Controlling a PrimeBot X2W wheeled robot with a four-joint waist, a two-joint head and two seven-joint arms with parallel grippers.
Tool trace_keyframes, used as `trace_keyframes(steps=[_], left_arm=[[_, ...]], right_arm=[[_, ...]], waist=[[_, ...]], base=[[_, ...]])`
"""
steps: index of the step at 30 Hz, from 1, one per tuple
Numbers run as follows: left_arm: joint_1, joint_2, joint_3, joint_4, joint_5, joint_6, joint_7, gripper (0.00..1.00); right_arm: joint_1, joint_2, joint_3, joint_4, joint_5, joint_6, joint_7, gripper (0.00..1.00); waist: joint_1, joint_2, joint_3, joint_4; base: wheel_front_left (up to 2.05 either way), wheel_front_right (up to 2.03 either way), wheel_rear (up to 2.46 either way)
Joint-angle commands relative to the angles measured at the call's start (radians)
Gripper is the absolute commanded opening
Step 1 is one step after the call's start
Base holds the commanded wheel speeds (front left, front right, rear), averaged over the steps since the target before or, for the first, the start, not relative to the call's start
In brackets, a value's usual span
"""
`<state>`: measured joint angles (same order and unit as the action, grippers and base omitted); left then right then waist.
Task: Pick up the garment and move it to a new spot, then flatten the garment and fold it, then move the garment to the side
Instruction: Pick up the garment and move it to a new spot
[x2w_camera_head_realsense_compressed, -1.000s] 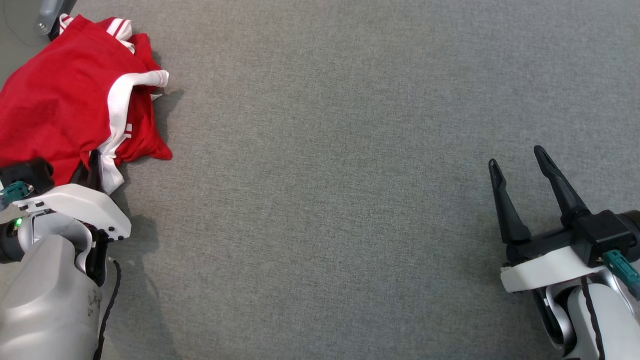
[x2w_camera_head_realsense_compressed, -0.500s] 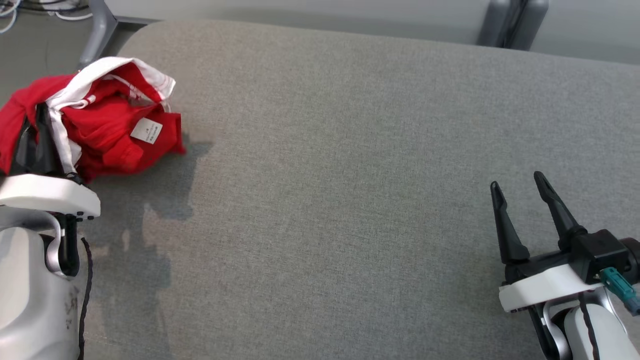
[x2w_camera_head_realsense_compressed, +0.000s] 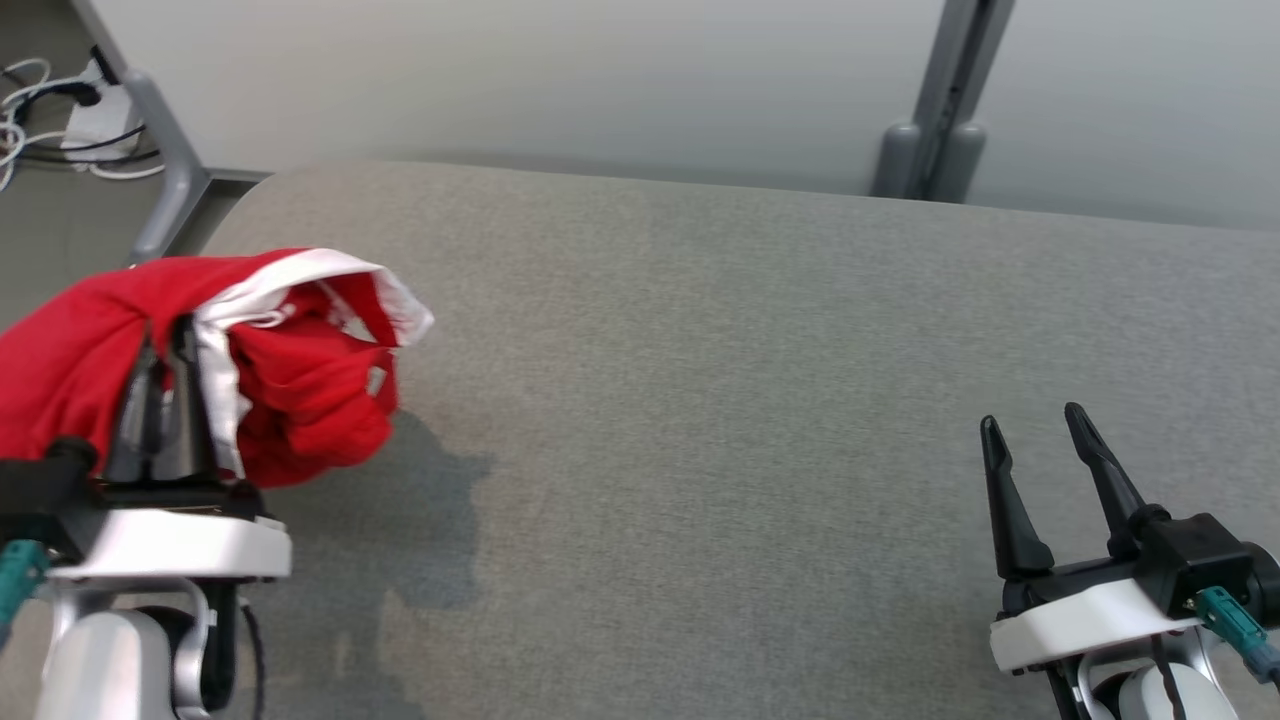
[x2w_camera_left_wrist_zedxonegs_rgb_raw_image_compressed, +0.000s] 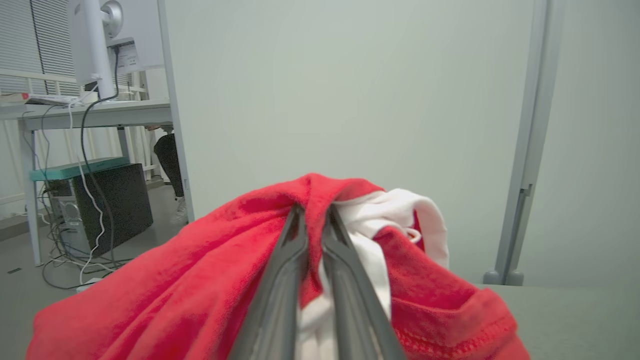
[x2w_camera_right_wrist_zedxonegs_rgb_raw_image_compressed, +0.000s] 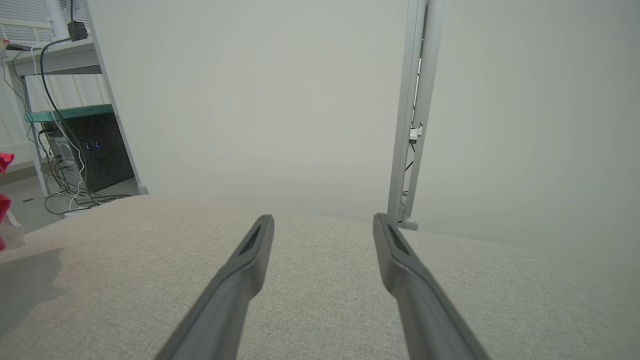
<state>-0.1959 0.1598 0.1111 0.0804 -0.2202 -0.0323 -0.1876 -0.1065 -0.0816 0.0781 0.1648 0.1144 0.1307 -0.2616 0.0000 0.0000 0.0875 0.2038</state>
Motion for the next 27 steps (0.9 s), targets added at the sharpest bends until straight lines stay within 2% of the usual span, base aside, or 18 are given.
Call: trace_keyframes(steps=[1,6,10,16,20,27], left_arm=[[0.023,-0.010,-0.020,-0.064,0.009,0.003,0.013,0.00],[0.062,-0.047,-0.119,-0.189,0.026,-0.015,0.064,0.00],[0.032,-0.070,-0.200,-0.191,0.016,-0.030,0.086,0.00],[-0.060,-0.095,-0.315,-0.044,-0.026,-0.056,0.081,0.00],[-0.124,-0.101,-0.369,0.082,-0.031,-0.057,0.065,0.00],[-0.188,-0.105,-0.430,0.265,-0.085,-0.072,0.049,0.00]], right_arm=[[0.010,0.002,-0.005,-0.011,0.000,0.000,-0.005,1.00],[0.006,0.009,-0.013,-0.028,-0.007,0.000,-0.005,1.00],[-0.012,0.012,-0.008,-0.037,-0.006,0.000,-0.005,1.00],[-0.039,0.017,-0.006,-0.048,0.005,0.000,-0.005,1.00],[-0.051,0.023,-0.015,-0.056,0.022,0.000,-0.005,1.00],[-0.050,0.029,-0.023,-0.063,0.053,0.000,-0.005,1.00]], waist=[[0.0000,0.0000,-0.017,-0.035],[0.0000,0.0000,-0.008,-0.112],[0.0000,0.0000,0.014,-0.196],[0.0000,0.0000,0.072,-0.334],[0.0000,0.0000,0.114,-0.411],[0.0000,0.0000,0.167,-0.472]], base=[[0.00,0.00,0.00],[0.00,0.00,0.00],[0.00,0.00,0.00],[0.00,0.00,0.00],[0.00,0.00,0.00],[0.00,0.00,0.00]])
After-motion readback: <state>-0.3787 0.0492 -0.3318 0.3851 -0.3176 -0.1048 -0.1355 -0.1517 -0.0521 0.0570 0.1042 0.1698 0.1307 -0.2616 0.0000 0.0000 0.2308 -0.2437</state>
